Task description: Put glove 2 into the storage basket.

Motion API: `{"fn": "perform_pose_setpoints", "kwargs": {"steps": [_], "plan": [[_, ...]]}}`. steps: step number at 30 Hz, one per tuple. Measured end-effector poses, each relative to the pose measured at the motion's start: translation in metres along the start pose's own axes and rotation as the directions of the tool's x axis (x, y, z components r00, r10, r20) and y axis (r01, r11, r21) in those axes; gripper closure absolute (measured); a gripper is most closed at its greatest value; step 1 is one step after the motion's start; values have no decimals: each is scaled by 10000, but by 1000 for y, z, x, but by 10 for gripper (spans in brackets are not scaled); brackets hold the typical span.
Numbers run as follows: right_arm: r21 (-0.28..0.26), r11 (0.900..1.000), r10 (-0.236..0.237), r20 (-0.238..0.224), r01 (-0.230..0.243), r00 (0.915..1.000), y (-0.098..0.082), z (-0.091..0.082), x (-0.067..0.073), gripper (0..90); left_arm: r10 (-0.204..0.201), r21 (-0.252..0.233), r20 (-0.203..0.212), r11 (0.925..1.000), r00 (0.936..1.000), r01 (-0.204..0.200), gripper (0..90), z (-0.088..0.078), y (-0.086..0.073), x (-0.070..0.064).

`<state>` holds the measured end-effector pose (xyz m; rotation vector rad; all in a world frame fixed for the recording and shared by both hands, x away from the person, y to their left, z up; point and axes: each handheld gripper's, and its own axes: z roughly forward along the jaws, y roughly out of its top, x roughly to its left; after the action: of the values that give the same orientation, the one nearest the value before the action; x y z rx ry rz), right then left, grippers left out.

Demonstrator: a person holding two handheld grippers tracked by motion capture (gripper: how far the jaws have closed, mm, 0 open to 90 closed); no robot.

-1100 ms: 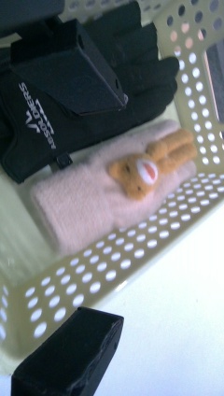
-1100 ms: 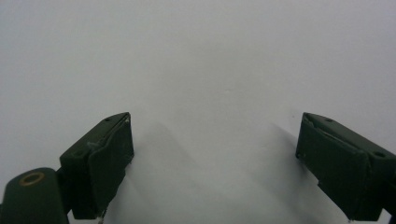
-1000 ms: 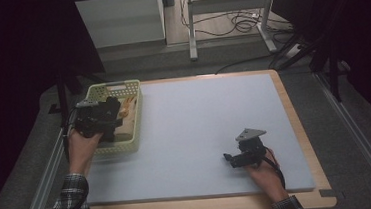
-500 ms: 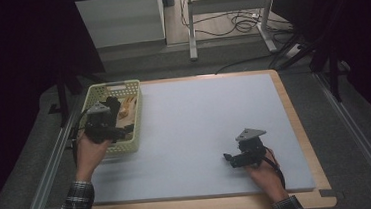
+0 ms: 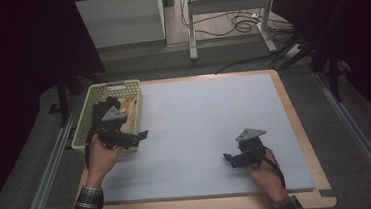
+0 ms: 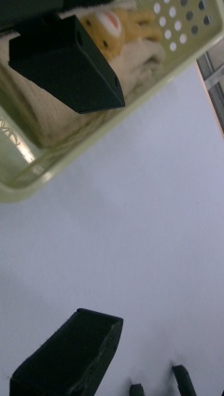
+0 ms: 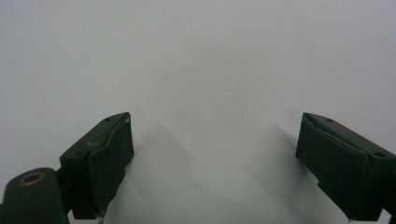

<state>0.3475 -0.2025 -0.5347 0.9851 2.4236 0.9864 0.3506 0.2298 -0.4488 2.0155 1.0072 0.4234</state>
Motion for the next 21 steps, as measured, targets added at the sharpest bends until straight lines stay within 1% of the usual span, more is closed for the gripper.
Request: {"fn": "perform_pose_setpoints", "kwargs": {"steps": [3, 9, 12, 21], "plan": [[5, 10000, -18, 0, 18, 10000, 0, 0, 0, 108, 118, -80, 140, 9999, 9998, -117, 3, 3, 0, -8], [-3, 10000, -2, 7, 2, 10000, 0, 0, 0, 108, 491, -165, 476, 9987, 9977, -484, 3, 10, -1, -27], [0, 10000, -17, 17, 17, 10000, 0, 0, 0, 108, 623, -231, 680, 9979, 9957, -609, 2, 14, -2, -37], [-3, 10000, -6, 18, 6, 10000, 0, 0, 0, 108, 1022, -252, 1106, 9947, 9886, -1000, 0, 26, -6, -62]]}}
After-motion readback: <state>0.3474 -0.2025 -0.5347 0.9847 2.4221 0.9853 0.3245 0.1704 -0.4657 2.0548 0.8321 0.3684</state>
